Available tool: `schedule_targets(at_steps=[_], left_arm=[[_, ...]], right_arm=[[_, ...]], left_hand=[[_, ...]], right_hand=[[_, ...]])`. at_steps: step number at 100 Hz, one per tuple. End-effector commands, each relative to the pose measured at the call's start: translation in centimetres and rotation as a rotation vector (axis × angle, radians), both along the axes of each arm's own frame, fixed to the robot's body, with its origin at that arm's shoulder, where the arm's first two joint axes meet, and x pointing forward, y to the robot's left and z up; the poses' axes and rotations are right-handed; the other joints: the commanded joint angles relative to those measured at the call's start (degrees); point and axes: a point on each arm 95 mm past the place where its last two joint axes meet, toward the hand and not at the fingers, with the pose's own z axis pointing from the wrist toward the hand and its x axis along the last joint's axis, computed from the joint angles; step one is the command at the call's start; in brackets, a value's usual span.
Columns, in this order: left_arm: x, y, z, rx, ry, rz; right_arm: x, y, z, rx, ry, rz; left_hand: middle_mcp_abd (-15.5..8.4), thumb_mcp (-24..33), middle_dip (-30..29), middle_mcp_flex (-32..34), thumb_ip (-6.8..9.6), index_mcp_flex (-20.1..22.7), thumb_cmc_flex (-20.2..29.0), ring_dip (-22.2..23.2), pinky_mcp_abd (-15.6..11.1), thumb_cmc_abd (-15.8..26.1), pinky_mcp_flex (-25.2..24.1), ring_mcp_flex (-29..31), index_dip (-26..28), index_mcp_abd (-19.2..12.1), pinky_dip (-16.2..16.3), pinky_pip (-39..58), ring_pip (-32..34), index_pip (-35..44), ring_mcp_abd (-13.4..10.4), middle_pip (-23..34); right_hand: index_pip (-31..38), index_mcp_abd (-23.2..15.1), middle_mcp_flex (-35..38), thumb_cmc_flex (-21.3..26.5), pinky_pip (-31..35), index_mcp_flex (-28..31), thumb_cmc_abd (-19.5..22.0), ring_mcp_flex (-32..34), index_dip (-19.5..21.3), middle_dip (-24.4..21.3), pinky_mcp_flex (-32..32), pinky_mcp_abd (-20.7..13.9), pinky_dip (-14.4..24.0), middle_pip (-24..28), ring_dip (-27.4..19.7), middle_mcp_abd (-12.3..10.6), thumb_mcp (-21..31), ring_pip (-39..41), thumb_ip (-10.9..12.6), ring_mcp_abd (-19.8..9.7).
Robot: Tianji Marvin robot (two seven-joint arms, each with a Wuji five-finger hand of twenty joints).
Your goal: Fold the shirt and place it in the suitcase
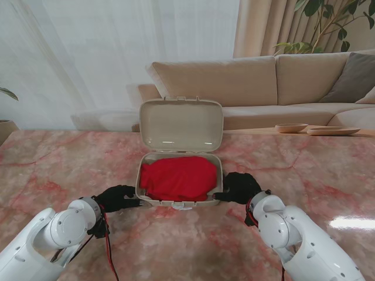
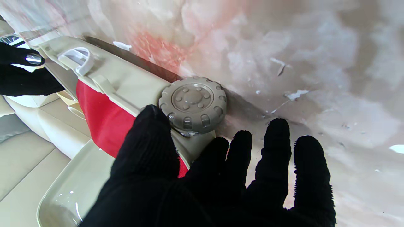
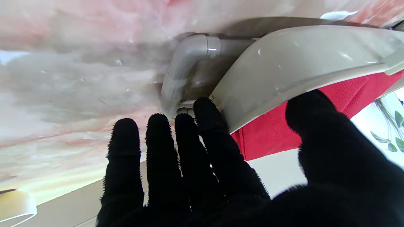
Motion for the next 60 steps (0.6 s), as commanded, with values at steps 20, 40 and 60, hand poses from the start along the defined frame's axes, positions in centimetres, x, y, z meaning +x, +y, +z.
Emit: schedule_targets(at_steps=[20,40,60], left_arm=[[-2.1,-0.2,-1.1,0.013,0.031,-0.022],[-2.8,0.0,-1.1,0.021,0.043,-0.02],[-3.0,0.2,-1.1,0.031,0.043,-0.012]], right_arm=[[-2.5,-0.1,-0.8,-0.002,0.056,0.028],[-3.2,-0.3,-0.8,0.012,0.074,0.007],[-3.5,-0.4,-0.6,0.077,0.1,-0.037]], left_hand=[[-0.71,-1.98,-0.64,-2.0,0.76,1.0,-0.66,-0.35,1.22,3.15,-0.44,-0.5,1.31,-7.6,1.27,-0.99,-1.04,2.24,0.9,-1.03],[-0.84,-1.97,-0.64,-2.02,0.77,0.93,-0.72,-0.38,1.24,3.29,-0.44,-0.48,1.34,-7.85,1.23,-1.0,-1.07,2.26,0.78,-1.03],[-0.92,-1.85,-0.6,-2.02,0.82,1.03,-0.18,-0.31,1.23,3.4,-0.33,-0.36,1.39,-7.83,1.28,-0.86,-0.94,2.38,0.7,-0.95]], right_hand=[[-1.29,-10.34,0.27,1.33,-0.55,-1.07,0.06,1.69,-0.68,-0.07,0.28,0.83,1.08,-0.54,1.01,0.72,-1.23,-0.75,3.13,0.83],[-1.44,-10.07,0.33,1.7,-0.48,-1.33,0.62,1.73,-0.78,-0.1,0.38,0.99,1.19,-0.68,1.06,1.03,-2.21,-0.68,3.21,1.11],[-1.64,-9.3,0.66,2.09,-0.29,-1.23,1.0,1.9,-0.91,-0.29,0.42,1.56,1.4,-1.3,1.22,1.89,-3.3,-0.57,3.37,1.86]])
